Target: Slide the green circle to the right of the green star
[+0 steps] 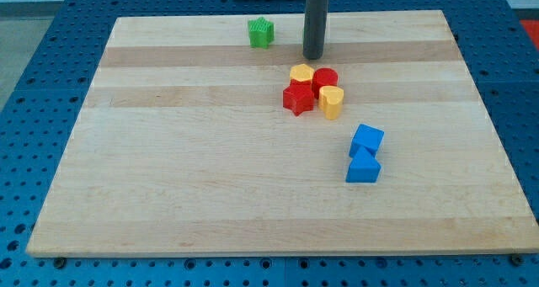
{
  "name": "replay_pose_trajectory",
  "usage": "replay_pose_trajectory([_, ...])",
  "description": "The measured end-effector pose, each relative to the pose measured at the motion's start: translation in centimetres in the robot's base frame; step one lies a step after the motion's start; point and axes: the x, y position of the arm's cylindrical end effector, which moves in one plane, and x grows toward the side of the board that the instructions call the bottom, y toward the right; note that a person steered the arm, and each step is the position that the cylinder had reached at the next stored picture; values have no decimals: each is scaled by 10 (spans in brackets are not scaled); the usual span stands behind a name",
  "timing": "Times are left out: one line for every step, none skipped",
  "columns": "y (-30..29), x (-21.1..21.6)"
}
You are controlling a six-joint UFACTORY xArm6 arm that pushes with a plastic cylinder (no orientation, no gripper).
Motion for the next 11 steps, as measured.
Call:
replay_pose_trajectory([0, -12])
replay_pose_trajectory([0, -20])
replay_pose_trajectory([6, -20])
replay_pose_trajectory([35, -20])
replay_pose_trajectory([56, -31])
replay_pose_trajectory([58, -63])
replay_pose_trajectory([53, -70])
replay_pose_trajectory([36, -62])
replay_pose_trajectory([9, -58])
replay_pose_trajectory([-16, -58])
replay_pose_trajectory([-12, -57])
